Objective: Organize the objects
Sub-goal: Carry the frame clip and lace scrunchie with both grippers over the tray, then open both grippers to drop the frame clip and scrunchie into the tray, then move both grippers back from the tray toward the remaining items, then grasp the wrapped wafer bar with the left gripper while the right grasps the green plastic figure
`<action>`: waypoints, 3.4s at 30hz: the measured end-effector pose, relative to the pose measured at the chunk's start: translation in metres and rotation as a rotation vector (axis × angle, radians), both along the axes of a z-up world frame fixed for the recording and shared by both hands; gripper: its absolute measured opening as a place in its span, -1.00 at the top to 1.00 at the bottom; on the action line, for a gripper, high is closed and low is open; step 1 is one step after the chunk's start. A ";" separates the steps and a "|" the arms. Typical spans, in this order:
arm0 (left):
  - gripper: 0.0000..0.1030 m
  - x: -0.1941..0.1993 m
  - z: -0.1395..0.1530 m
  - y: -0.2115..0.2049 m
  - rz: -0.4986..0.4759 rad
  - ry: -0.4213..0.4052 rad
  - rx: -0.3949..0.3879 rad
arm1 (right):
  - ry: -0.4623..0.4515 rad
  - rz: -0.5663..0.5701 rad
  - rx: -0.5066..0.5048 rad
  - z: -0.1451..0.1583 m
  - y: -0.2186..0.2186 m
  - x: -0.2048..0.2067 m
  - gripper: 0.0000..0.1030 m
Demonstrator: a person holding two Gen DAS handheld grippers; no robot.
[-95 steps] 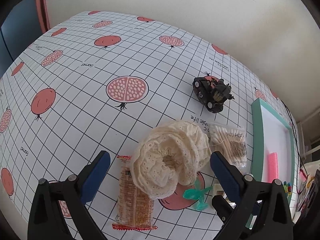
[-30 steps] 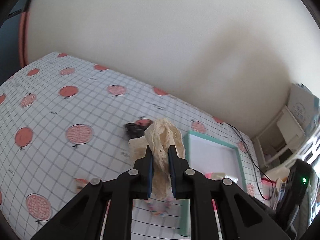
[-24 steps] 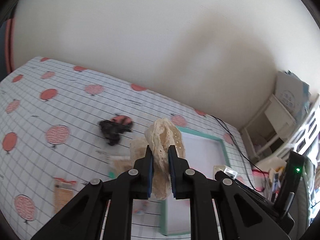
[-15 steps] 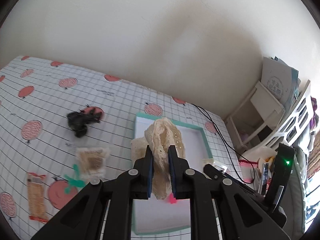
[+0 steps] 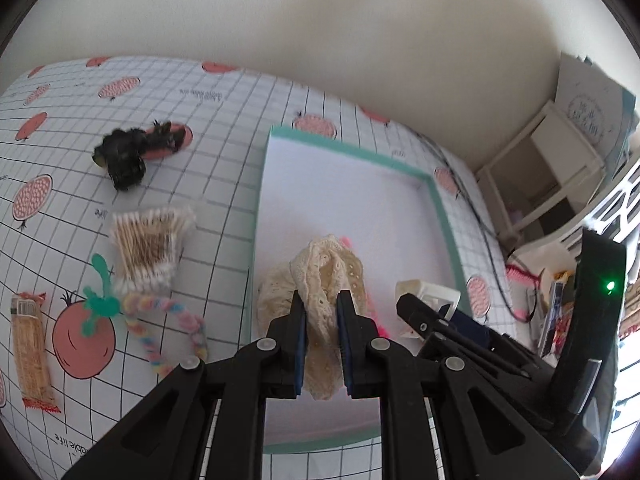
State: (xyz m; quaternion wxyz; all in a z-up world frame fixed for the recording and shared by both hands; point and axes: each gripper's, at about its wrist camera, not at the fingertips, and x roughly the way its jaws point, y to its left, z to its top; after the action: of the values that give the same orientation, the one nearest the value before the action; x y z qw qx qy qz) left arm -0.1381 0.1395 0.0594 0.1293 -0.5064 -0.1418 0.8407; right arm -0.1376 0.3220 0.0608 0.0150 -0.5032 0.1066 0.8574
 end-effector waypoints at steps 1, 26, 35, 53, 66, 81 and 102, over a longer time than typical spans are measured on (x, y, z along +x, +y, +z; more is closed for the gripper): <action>0.71 0.001 -0.002 0.001 -0.006 -0.005 -0.006 | -0.008 0.000 0.002 -0.002 0.000 0.000 -0.08; 0.28 0.007 0.002 0.007 -0.043 -0.005 -0.083 | 0.020 0.002 -0.030 0.005 -0.001 0.002 -0.14; 0.28 0.009 0.021 -0.011 0.023 0.066 -0.062 | 0.081 0.006 -0.050 0.019 -0.003 0.007 -0.14; -0.75 0.004 0.009 -0.054 0.251 0.059 -0.178 | 0.062 0.052 -0.047 0.008 -0.015 0.006 -0.93; -0.93 0.005 0.006 -0.065 0.300 0.064 -0.203 | 0.061 0.049 -0.048 0.006 -0.016 0.005 -1.00; -0.94 0.011 0.024 -0.108 0.389 0.107 -0.192 | 0.139 0.078 -0.038 0.021 -0.023 0.009 -1.00; -0.94 0.022 0.006 -0.221 0.541 -0.102 -0.245 | 0.133 0.442 -0.067 0.023 -0.165 0.016 -0.99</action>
State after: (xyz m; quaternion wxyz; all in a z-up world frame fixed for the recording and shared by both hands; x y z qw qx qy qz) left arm -0.1160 -0.0813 0.0655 -0.1687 -0.5037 -0.1754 0.8289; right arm -0.1214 0.1570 0.0837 -0.1968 -0.4568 0.0230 0.8672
